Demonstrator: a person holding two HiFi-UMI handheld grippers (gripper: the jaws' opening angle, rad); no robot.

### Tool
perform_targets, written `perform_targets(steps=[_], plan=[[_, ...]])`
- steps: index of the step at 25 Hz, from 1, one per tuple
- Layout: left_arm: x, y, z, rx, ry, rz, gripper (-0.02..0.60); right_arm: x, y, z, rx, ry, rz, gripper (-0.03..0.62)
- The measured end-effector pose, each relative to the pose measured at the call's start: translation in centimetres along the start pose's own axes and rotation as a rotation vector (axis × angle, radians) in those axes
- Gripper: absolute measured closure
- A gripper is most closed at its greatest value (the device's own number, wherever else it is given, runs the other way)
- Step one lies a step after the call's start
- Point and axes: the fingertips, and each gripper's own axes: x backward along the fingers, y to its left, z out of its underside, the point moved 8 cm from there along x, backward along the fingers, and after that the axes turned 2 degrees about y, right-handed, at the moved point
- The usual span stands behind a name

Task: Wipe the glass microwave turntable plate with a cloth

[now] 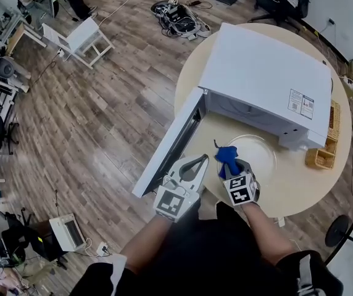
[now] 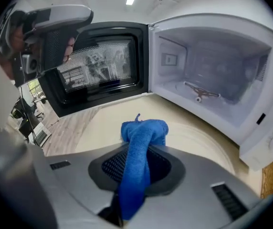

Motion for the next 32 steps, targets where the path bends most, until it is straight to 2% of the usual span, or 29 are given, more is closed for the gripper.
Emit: perform_targets(steps=[10, 23, 29, 32], plan=[[0.2, -0.5, -0.4, 0.017, -0.016, 0.017, 0.575, 0.4, -1.1, 1.0, 0.029, 0.035, 0.067, 0.525], [-2.2, -2.6, -2.2, 0.015, -0.038, 0.124, 0.575, 4.0, -5.3, 5.5, -0.072, 0.086, 0.230, 0.523], [-2.7, -2.7, -1.5, -0.037, -0.013, 0.176, 0.575, 6.0, -7.4, 8.0, -0.104, 0.129, 0.315, 0.523], [-3.1, -2.9, -1.6, -0.014, -0.003, 0.178, 0.575, 6.9, -8.4, 9.1, -0.126, 0.146, 0.347, 0.523]])
